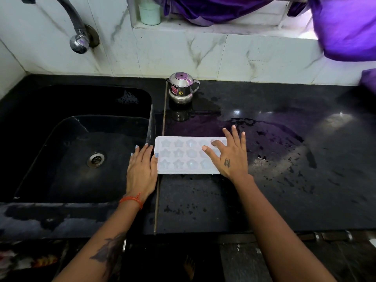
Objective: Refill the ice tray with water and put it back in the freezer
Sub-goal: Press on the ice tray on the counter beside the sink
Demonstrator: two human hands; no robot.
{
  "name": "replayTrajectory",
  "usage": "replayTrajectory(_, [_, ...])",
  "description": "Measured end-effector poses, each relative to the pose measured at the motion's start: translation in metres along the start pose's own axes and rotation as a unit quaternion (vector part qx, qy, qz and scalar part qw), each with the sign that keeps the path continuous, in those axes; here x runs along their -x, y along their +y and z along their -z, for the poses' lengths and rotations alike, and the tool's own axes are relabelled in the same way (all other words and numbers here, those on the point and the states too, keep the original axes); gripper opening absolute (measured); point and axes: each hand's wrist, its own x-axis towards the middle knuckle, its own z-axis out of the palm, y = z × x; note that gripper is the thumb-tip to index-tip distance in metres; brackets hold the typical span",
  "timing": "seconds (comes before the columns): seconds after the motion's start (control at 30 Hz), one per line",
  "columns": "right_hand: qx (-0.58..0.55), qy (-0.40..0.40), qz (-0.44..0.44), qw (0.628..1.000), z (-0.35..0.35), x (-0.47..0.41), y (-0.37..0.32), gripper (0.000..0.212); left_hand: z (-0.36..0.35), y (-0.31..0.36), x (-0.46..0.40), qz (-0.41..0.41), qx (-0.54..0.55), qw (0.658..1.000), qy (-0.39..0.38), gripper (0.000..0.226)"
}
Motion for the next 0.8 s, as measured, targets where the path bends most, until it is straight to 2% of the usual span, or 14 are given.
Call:
replayTrajectory(0.5, [0.024,-0.002,-0.021,0.999,0.0000,0.0009,-0.0010,0.078,0.0007,0.0006,0.0007,-0.001,-0.002,1.000,0.000,0.058])
replayTrajectory(0.63, [0.022,0.015,-0.020,0.999,-0.0020,0.0009,-0.0002,0.077,-0.0003,0.0003,0.0006,0.000,0.000,1.000,0.004,0.047])
replayTrajectory(0.8, [0.016,0.007,-0.023,1.000,-0.0012,0.0014,-0.0003,0.076,-0.0002,0.0003,0.0010,-0.002,-0.005,1.000,0.002,0.051])
